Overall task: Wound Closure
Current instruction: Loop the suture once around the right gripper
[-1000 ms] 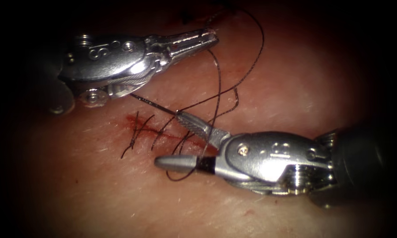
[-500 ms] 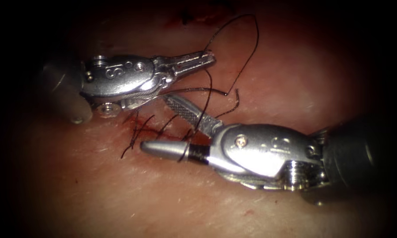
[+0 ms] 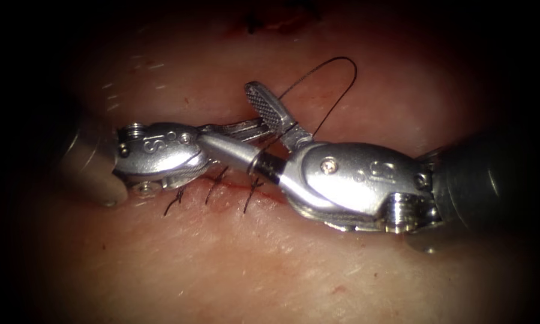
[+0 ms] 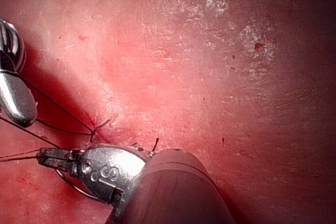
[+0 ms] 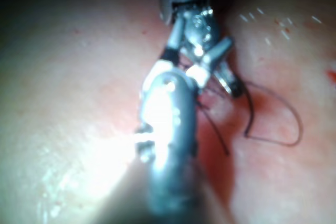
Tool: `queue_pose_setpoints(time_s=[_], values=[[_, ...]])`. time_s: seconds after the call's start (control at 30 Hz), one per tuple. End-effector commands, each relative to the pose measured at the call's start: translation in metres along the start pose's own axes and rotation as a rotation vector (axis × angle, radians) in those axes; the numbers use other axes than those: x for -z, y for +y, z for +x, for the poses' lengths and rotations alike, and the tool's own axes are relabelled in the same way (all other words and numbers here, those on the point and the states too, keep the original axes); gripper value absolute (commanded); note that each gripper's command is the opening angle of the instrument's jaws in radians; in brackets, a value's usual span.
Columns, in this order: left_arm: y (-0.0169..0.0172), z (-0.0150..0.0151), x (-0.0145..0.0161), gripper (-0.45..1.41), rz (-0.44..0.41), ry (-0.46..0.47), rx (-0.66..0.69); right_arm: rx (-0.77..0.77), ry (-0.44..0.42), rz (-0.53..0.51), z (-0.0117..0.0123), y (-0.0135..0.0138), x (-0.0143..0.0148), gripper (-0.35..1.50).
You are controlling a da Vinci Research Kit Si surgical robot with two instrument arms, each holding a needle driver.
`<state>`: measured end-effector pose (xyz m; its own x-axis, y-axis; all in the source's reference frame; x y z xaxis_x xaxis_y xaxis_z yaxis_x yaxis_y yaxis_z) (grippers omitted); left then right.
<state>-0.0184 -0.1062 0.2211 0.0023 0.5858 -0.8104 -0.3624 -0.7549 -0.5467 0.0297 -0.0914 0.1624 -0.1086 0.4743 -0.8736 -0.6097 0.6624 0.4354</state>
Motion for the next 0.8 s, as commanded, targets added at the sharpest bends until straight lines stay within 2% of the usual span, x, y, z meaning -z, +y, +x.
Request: queue_pose_setpoints(time_s=[0.03,0.3,0.57,0.67,0.8], values=[[0.0018,-0.0005,-0.0002,-0.45,-0.004,0.001,0.008,-0.003,-0.002,-0.021,-0.001,-0.0013,0.0003,0.74],[0.0034,-0.0008,0.0021,-0.45,0.004,-0.002,0.012,-0.132,-0.095,-0.142,-0.0028,-0.001,0.0033,0.71],[0.005,-0.0009,0.0026,-0.45,0.019,-0.002,0.029,-0.25,-0.158,-0.284,-0.0055,-0.0007,0.0067,0.67],[0.0057,-0.0009,0.0025,-0.45,0.023,-0.002,0.036,-0.324,-0.172,-0.349,-0.0062,-0.0004,0.0069,0.62],[0.0064,-0.0007,0.0023,-0.45,0.02,-0.001,0.038,-0.407,-0.222,-0.366,-0.0073,0.0001,0.0066,0.57]])
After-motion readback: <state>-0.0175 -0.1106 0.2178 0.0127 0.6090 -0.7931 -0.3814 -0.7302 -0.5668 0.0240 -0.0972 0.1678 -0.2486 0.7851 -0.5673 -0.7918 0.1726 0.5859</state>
